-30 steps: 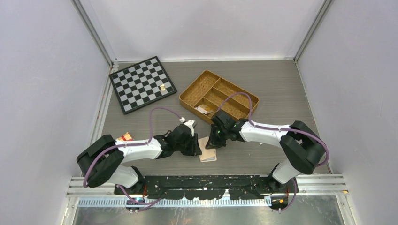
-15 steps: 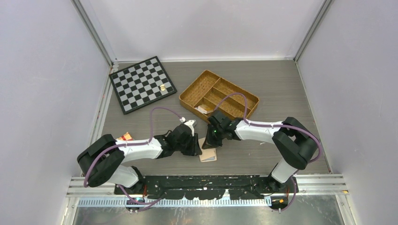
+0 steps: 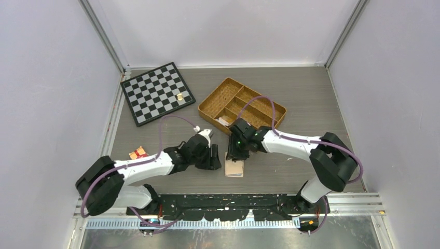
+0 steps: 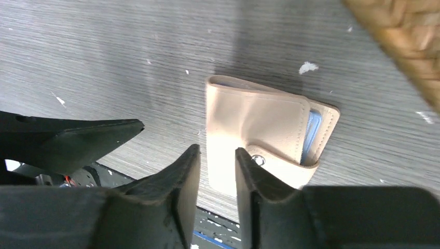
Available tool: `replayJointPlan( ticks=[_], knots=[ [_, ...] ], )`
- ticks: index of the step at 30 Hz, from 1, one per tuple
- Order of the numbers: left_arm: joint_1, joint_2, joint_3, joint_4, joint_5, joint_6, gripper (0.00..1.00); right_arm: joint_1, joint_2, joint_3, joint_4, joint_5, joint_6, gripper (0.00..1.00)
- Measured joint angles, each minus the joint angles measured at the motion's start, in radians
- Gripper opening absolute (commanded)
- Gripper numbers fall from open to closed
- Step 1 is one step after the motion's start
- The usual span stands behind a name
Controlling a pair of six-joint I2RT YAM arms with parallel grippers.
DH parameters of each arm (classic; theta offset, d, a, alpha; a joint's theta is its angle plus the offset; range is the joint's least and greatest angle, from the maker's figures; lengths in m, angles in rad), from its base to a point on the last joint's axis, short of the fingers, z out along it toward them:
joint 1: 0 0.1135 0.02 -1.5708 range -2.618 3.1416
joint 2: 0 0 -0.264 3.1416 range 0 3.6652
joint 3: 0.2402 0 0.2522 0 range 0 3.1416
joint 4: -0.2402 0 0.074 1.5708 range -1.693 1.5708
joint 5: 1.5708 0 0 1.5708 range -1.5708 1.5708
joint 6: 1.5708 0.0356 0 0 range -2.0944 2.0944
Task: Put the credit cards into the card holder
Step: Close the card holder at the center of the board, then reset both arms
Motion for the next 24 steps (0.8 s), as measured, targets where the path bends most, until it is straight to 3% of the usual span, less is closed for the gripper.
replayJointPlan(
  ticks=[4, 12, 19, 24],
  knots=[
    [0.038, -0.078, 0.064, -0.108, -0.032, 0.046, 0.78, -0.021, -0.060, 0.075, -0.084, 0.044, -0.055, 0.62],
    [0.318, -0.098, 0.233, -0.283, 0.048, 0.176, 0.84, -0.193, -0.268, 0.122, -0.175, 0.135, -0.152, 0.81],
    [0.672, -0.092, 0.384, -0.408, 0.126, 0.262, 0.85, -0.444, -0.538, 0.033, -0.245, 0.306, -0.230, 0.88],
    [0.707, -0.178, 0.482, -0.515, 0.053, 0.353, 0.87, -0.477, -0.741, -0.018, -0.239, 0.497, -0.333, 0.88]
  ],
)
